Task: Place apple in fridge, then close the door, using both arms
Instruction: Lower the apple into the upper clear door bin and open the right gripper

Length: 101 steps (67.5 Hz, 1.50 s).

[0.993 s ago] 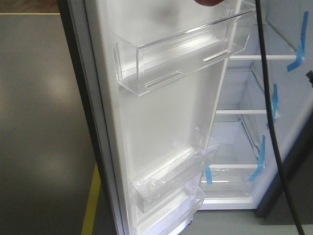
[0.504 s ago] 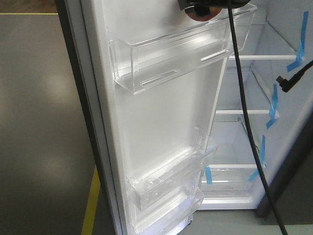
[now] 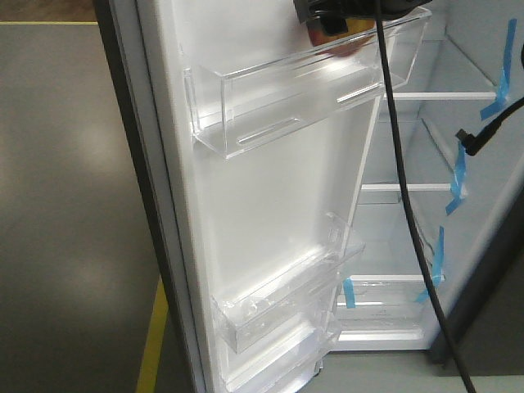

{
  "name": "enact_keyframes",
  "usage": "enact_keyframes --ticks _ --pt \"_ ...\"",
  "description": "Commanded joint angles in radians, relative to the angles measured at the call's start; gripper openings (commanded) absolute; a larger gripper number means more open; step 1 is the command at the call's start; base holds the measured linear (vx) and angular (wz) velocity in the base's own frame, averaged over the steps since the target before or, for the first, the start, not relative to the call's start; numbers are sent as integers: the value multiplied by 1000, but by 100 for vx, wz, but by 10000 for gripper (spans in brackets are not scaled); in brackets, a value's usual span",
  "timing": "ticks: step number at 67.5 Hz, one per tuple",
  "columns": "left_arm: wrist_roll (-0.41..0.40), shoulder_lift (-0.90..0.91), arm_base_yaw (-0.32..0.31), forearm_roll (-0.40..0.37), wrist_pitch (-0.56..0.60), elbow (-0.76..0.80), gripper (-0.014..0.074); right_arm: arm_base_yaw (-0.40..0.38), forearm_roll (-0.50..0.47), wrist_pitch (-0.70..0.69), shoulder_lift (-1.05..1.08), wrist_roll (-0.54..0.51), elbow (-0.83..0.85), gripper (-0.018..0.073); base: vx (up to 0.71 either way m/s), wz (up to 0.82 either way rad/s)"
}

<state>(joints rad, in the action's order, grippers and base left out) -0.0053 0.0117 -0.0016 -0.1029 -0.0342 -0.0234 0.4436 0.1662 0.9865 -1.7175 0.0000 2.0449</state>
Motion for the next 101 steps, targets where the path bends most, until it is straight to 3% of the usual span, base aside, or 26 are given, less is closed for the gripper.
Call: enact_keyframes --ticks 1,26,42,73,101 --pt "-8 16 2 -2 75 -24 -6 -5 13 -67 39 9 31 577 0 0" --pt "-8 16 2 -2 75 -24 -6 -5 2 25 132 16 31 582 0 0" --pt "-8 16 2 -2 75 -24 -6 -1 -102 86 249 -21 -9 581 0 0" --pt "-8 16 2 -2 75 -24 -6 -1 -144 -173 717 18 -719 581 0 0" --pt "-8 16 2 -2 75 -24 -6 -1 -142 -183 1091 39 -1162 581 0 0"
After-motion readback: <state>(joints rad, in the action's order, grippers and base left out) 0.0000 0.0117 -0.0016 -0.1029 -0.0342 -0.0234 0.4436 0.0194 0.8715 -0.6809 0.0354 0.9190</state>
